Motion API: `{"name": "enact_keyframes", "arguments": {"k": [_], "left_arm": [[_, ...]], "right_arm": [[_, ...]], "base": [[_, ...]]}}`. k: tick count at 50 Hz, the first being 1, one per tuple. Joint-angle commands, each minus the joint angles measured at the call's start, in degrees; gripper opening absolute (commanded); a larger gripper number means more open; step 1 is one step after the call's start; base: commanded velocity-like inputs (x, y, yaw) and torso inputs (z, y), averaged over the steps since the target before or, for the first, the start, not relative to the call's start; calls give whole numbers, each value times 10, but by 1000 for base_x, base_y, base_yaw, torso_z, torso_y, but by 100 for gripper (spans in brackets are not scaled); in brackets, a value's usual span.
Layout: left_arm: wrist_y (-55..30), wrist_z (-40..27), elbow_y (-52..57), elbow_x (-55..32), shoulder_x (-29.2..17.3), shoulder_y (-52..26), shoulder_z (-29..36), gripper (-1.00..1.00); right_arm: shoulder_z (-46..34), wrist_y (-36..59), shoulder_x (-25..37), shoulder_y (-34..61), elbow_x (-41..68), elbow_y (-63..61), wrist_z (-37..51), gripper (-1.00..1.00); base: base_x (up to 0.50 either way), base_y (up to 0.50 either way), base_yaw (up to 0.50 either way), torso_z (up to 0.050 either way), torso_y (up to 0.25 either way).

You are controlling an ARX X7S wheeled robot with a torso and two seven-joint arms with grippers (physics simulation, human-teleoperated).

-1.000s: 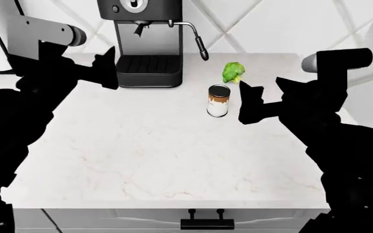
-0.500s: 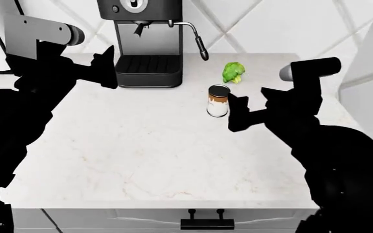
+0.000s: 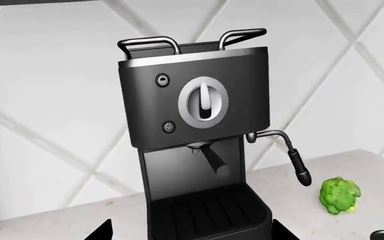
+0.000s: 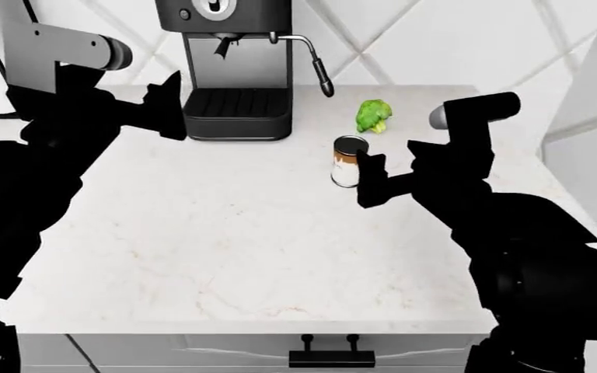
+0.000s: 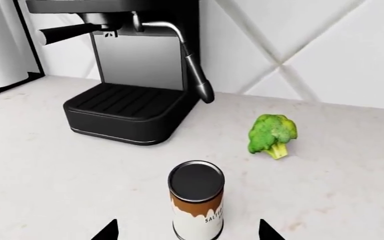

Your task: Pick the cans from the counter and place them in their designated side in the cabinet.

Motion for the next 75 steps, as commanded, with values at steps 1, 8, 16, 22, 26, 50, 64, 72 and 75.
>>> {"name": "enact_keyframes", "arguments": {"k": [1,8,16,22,26,50,64,72,75], "left_arm": [[1,-1,-1,-2,-1,-1,0,100],[3,-2,-4,-1,0,-2,1,100],[9,-2,-13,2,1,-3,3,100],[12,-3,-18,4,1,-3,4,100],[12,-3,-19,4,0,-4,3,100],[14,-6,-22,1,-3,-5,1,100],[18,-7,-30,2,-3,-5,2,100],[22,-7,-36,5,-2,-7,4,100],[23,-7,-38,5,-3,-8,4,100]], "right_arm": [[-11,-42,5,6,-1,47,7,100],[-17,-66,7,10,1,78,6,100],[-30,-110,8,21,3,140,3,100],[-41,-138,8,34,4,184,0,100],[-46,-147,6,40,6,198,-1,100],[-70,-204,7,70,8,292,2,100],[-82,-249,6,89,9,365,1,100],[-89,-276,6,103,9,409,1,100],[-91,-284,5,107,10,422,1,100]], "base": [[0,0,0,0,0],[0,0,0,0,0],[0,0,0,0,0],[0,0,0,0,0],[0,0,0,0,0],[0,0,0,0,0],[0,0,0,0,0],[0,0,0,0,0],[0,0,0,0,0]]}}
